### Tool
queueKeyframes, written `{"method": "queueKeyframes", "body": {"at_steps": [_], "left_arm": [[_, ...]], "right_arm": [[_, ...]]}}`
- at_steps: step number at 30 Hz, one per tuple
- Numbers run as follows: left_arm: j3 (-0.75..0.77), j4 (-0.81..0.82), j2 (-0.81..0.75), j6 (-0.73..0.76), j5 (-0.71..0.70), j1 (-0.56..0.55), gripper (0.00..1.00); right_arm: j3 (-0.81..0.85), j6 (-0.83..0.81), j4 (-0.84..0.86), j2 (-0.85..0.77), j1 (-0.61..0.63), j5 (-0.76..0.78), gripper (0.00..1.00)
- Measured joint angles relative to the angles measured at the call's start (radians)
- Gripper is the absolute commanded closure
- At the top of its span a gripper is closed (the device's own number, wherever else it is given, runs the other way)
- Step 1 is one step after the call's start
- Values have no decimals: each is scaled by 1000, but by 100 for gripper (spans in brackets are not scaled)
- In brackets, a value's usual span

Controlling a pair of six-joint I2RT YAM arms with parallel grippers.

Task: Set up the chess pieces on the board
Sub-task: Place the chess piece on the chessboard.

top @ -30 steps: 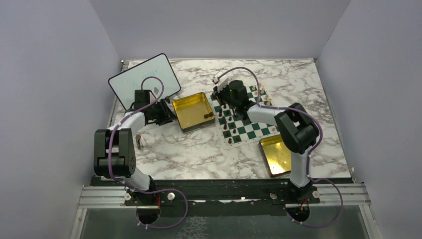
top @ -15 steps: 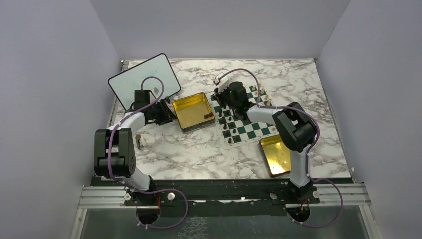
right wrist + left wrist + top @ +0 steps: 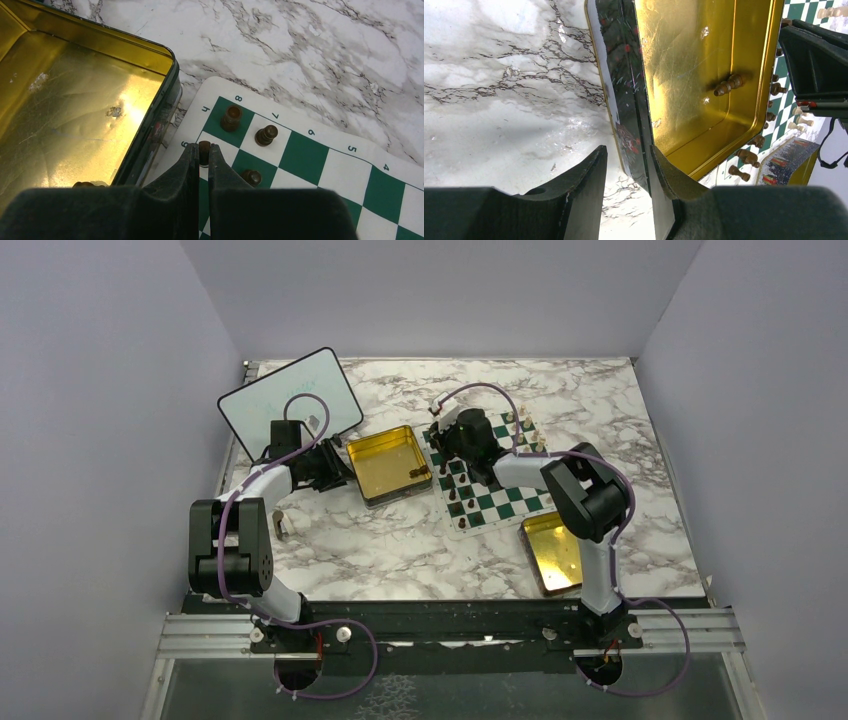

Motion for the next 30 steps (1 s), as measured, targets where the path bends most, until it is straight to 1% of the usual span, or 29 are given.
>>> {"method": "queueKeyframes", "body": {"at_steps": [10,16,21,26,30], "left_arm": [[0,0,0,0,0,0,62],[0,0,0,0,0,0,62],[0,0,0,0,0,0,62],[0,0,0,0,0,0,62],[0,0,0,0,0,0,62]], "right_arm": [[0,3,0,6,-5,1,99],[0,7,-1,14,-5,2,95],[0,9,-3,15,-5,4,89],[0,14,-8,15,-5,7,75],[4,18,-18,15,-5,10,70]]}}
